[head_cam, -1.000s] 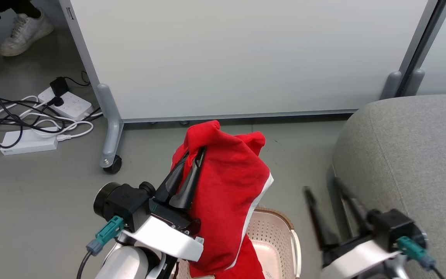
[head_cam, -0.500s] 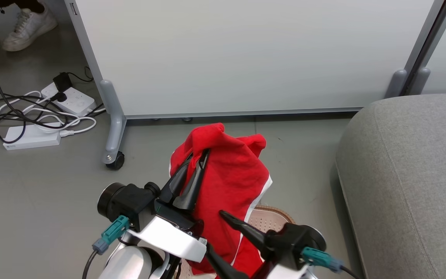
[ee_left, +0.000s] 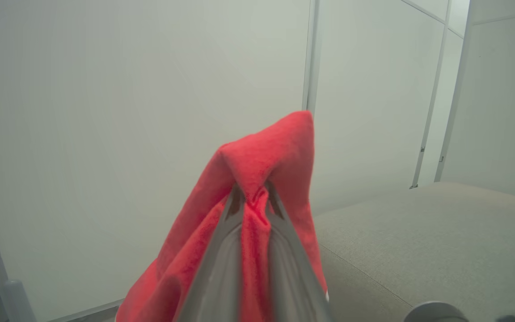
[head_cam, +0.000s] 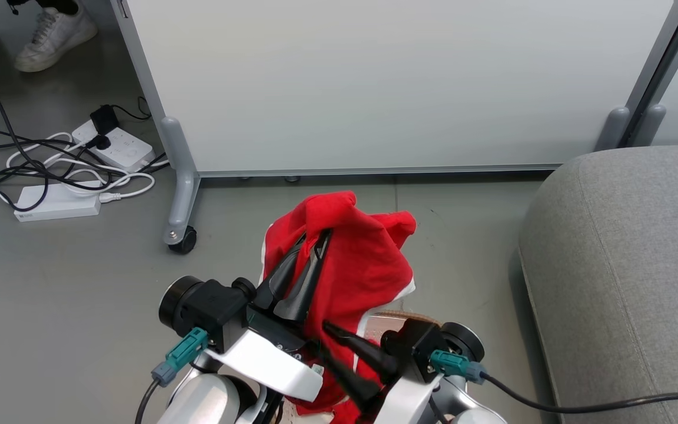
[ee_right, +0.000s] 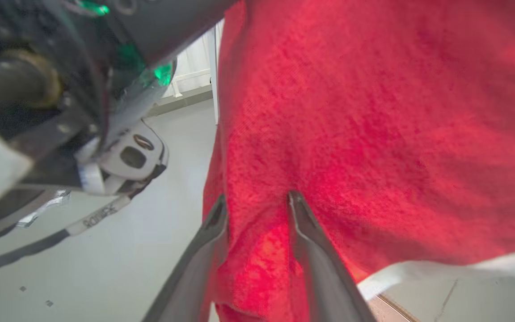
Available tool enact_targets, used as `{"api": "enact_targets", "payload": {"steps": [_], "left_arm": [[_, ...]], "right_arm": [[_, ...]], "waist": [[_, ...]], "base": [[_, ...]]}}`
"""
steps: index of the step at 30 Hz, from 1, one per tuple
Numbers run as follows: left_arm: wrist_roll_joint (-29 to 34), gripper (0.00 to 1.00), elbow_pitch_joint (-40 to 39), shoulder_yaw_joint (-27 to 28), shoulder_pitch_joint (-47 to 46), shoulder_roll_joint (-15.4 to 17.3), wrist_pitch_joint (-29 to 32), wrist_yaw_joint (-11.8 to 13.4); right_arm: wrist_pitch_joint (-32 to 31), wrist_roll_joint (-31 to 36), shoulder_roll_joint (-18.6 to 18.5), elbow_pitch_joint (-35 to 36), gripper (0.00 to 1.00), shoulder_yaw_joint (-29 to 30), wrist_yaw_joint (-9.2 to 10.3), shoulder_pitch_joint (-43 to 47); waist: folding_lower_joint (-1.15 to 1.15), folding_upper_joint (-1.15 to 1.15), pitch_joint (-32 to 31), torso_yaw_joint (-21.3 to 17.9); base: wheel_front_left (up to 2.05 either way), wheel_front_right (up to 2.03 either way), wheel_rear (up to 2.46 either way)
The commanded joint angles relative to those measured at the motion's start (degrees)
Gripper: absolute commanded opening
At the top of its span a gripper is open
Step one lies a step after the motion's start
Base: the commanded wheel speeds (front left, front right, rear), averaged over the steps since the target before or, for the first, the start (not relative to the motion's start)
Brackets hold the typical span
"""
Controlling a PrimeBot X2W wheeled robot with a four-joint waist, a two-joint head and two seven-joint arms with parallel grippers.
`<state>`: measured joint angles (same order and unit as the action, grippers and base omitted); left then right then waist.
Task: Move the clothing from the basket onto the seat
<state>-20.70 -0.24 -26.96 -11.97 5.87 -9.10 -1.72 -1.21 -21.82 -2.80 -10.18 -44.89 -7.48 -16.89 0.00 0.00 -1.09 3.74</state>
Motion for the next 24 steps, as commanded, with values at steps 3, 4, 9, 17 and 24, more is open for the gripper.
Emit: {"api": "enact_targets", "payload": {"steps": [3,4,9,17,24], "left_arm": [[-0.26,0.00,-0.11,-0.02,-0.55,0.14,-0.27,0.04],[-0.31,0.00,-0.10,-0.03,-0.49,0.19,-0.30,0.10],[-0.40,0.12,-0.17,0.25,-0.12,0.19,-0.53,0.76],[2.15,1.00,-3.05,-0.36,-1.10,0.71,-3.44,1.25],[5.60,1.00,-4.30,-4.64,0.86,3.34,-0.81,-0.10]], "right_arm": [[1.45,-1.02,-0.26,-0.95,0.00,0.04,-0.03,-1.08],[1.69,-1.31,-0.27,-1.14,0.00,0.17,-0.03,-1.26],[4.06,-1.45,-0.27,-1.67,0.00,1.44,-0.03,-1.86],[8.10,0.54,-0.28,-1.74,0.00,7.54,-0.03,-3.25],[8.94,3.44,-0.25,-3.74,0.00,14.23,-0.03,-3.25]], "waist": [[0.00,0.00,0.01,0.09],[0.00,0.00,0.00,0.07],[0.00,0.00,-0.07,-0.18],[0.00,0.00,0.12,-0.51],[0.00,0.00,0.43,-0.43]], "base": [[0.00,0.00,0.00],[0.00,0.00,0.00],[0.00,0.00,0.00],[0.00,0.00,0.00],[0.00,0.00,0.00]]}}
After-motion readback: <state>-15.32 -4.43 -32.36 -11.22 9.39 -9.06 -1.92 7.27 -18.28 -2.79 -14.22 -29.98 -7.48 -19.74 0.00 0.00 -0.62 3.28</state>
